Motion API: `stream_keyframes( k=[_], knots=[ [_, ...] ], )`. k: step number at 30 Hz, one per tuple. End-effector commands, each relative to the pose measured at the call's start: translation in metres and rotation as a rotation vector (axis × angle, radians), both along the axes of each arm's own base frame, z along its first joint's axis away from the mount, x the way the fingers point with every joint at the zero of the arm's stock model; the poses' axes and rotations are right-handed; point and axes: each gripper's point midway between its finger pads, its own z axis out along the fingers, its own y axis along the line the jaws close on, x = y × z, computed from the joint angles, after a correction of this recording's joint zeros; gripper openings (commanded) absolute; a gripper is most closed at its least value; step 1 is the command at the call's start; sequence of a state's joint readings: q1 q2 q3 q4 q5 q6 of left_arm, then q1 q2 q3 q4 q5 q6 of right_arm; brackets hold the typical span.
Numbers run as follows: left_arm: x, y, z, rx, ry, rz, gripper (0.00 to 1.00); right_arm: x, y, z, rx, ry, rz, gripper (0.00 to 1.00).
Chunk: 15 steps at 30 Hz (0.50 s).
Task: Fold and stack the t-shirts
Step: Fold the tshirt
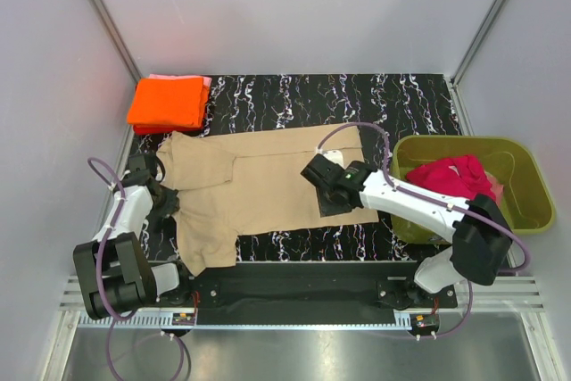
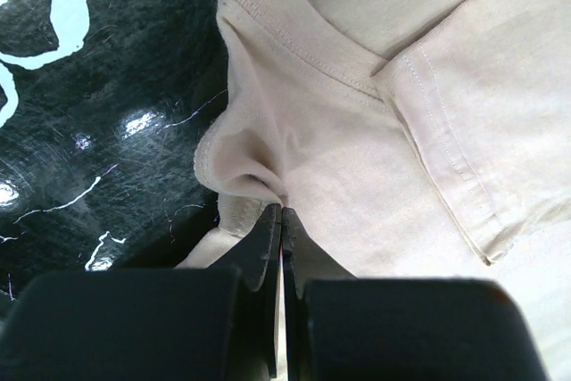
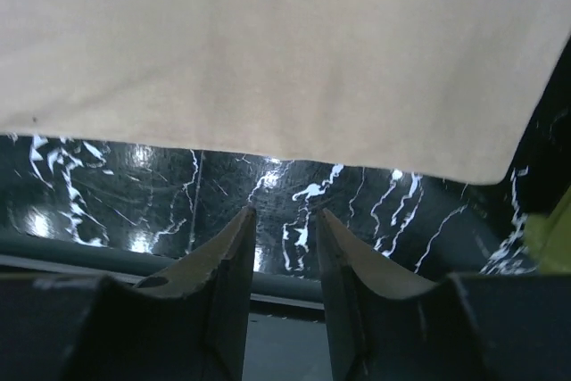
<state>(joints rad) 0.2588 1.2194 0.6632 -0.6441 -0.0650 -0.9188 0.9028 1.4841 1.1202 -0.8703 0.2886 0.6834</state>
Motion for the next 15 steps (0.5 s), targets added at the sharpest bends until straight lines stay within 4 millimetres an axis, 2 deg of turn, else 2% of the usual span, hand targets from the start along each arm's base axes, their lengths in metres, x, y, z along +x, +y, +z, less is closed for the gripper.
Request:
stream_keyframes(
  k=[1,3,4,6,7,11,13,15],
  knots=[
    [0.018,0.003,0.016,0.02,-0.077,-0.024,0.0,0.014,0.021,0.003,-0.041,-0.101,0.404,0.41],
    [0.017,0.009,0.016,0.049,-0.068,-0.018,0.0,0.008,0.025,-0.002,-0.065,-0.066,0.547,0.41],
    [0.017,0.012,0.017,0.061,-0.061,-0.017,0.0,0.0,0.022,-0.009,-0.113,-0.026,0.699,0.41],
    [0.012,0.016,0.016,0.083,-0.031,-0.007,0.0,-0.001,0.012,-0.017,-0.201,-0.015,0.829,0.4],
    [0.008,0.017,0.015,0.087,-0.009,-0.001,0.0,0.005,0.003,-0.022,-0.28,-0.023,0.914,0.4],
    [-0.001,0.034,0.016,0.162,0.041,0.038,0.0,0.012,-0.01,-0.034,-0.347,-0.02,1.029,0.4],
    [-0.005,0.041,0.017,0.184,0.055,0.048,0.0,0.009,-0.01,-0.039,-0.298,0.002,1.065,0.4],
    [-0.008,0.052,0.019,0.202,0.062,0.076,0.0,0.009,-0.023,-0.05,-0.277,0.035,1.065,0.41]
  ],
)
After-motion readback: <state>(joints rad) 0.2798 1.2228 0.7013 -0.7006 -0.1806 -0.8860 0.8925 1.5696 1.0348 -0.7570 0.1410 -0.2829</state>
